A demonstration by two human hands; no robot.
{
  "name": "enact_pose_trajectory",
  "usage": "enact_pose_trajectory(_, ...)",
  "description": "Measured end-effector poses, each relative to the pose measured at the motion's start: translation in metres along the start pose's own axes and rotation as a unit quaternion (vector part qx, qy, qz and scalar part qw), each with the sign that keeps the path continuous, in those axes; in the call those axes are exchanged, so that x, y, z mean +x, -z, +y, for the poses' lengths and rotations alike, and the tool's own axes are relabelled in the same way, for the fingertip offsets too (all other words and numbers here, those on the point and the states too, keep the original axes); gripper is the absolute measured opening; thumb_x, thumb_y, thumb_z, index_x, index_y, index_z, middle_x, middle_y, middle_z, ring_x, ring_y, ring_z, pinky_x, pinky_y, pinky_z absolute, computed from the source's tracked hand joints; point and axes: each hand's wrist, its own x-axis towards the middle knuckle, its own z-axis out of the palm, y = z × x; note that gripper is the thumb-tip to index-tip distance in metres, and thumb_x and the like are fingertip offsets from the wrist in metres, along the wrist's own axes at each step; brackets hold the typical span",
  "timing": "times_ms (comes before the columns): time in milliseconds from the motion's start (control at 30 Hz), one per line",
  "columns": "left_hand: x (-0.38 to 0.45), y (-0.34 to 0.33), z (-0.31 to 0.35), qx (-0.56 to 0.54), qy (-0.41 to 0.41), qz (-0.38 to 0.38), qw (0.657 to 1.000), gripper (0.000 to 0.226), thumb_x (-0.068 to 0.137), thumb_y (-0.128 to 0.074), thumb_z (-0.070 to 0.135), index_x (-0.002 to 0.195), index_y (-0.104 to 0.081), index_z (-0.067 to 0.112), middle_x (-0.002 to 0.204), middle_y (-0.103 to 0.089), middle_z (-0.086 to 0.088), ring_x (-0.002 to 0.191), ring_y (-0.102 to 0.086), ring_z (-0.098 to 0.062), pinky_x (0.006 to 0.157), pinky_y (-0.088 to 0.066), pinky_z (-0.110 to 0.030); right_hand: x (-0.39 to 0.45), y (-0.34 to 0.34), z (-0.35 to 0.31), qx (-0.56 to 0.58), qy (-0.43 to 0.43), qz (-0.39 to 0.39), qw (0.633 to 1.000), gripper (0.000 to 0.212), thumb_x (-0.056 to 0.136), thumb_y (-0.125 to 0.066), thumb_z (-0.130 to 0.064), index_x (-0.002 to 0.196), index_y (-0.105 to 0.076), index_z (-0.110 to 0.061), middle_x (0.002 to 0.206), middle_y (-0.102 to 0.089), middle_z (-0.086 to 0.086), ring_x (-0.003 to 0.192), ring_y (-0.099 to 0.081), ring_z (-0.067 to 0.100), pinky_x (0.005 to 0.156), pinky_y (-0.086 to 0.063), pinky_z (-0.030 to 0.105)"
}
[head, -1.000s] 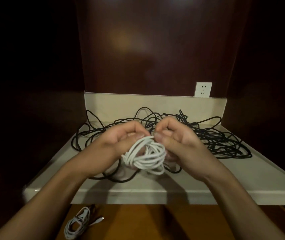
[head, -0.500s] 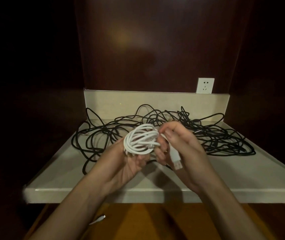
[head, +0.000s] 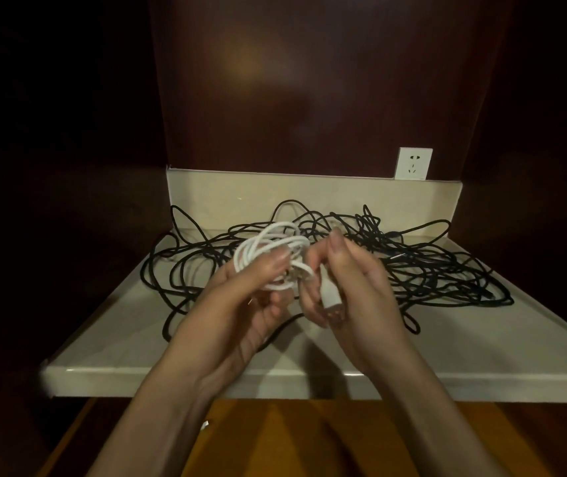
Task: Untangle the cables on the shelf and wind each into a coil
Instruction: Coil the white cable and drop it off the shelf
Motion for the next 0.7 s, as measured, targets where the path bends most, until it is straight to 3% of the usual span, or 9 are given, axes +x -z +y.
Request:
enact_pose_trajectory(100, 0.002, 0.001, 0.003, -0.072, -0.002, -0.064, 0.995, 0.032, 0.064, -0.092, 0.024, 0.091, -0.078, 0.011, 0.085, -0.070, -0.002, 0.064, -0.059, -0.005, 0.054, -0.049, -0.010, 0.003, 0.007, -0.005, 0.067, -0.038, -0.101, 0.992, 0.023, 0.098, -0.047, -0.025, 0.090, -0.062, -0.010, 0.063, -0.052, 0.005, 0.049, -0.049, 0.012, 0.044, -0.040, 0.021)
enact_pose_trajectory(200, 0.002, 0.007, 0.007, -0.100, 0.025, -0.069, 0.992, 0.037, 0.062, -0.093, 0.019, 0.093, -0.077, 0.007, 0.088, -0.068, -0.007, 0.064, -0.059, -0.006, 0.052, -0.048, -0.010, 0.005, 0.016, -0.009, 0.100, -0.051, -0.193, 0.975, 0.021, 0.095, -0.061, -0.021, 0.107, -0.059, -0.004, 0.077, -0.062, 0.006, 0.061, -0.060, 0.014, 0.053, -0.050, 0.023)
enact_pose_trajectory(333, 0.002, 0.010, 0.007, -0.098, 0.064, -0.082, 0.990, 0.044, 0.058, -0.094, 0.013, 0.096, -0.074, 0.004, 0.087, -0.065, -0.010, 0.054, -0.056, -0.008, 0.044, -0.047, -0.013, 0.006, 0.011, -0.008, 0.130, -0.051, -0.108, 0.984, 0.023, 0.084, -0.075, -0.030, 0.090, -0.062, -0.012, 0.065, -0.055, 0.002, 0.046, -0.051, 0.007, 0.045, -0.043, 0.017)
enact_pose_trajectory(467, 0.002, 0.009, 0.010, -0.056, 0.058, -0.104, 0.991, 0.039, 0.059, -0.094, 0.017, 0.092, -0.077, 0.007, 0.080, -0.065, -0.004, 0.053, -0.053, -0.005, 0.044, -0.046, -0.011, 0.007, -0.003, -0.005, 0.137, -0.038, -0.015, 0.990, 0.017, 0.087, -0.065, -0.025, 0.086, -0.058, -0.010, 0.057, -0.044, -0.001, 0.039, -0.039, 0.005, 0.039, -0.034, 0.015)
enact_pose_trajectory(567, 0.005, 0.010, 0.013, -0.033, 0.044, -0.094, 0.994, 0.042, 0.057, -0.095, 0.019, 0.094, -0.078, 0.008, 0.081, -0.067, -0.004, 0.053, -0.054, -0.005, 0.044, -0.046, -0.011, 0.005, -0.009, -0.007, 0.070, -0.010, 0.012, 0.997, 0.024, 0.084, -0.070, -0.026, 0.089, -0.055, -0.008, 0.056, -0.048, 0.000, 0.041, -0.044, 0.008, 0.041, -0.037, 0.018)
enact_pose_trajectory(700, 0.010, 0.013, 0.014, -0.009, 0.023, -0.048, 0.999, 0.052, 0.051, -0.098, 0.023, 0.095, -0.076, 0.006, 0.084, -0.067, -0.006, 0.054, -0.056, -0.006, 0.045, -0.046, -0.013, 0.003, -0.009, -0.002, -0.047, 0.050, 0.010, 0.998, 0.016, 0.090, -0.065, -0.021, 0.089, -0.054, -0.009, 0.055, -0.054, 0.002, 0.044, -0.050, 0.013, 0.045, -0.043, 0.021)
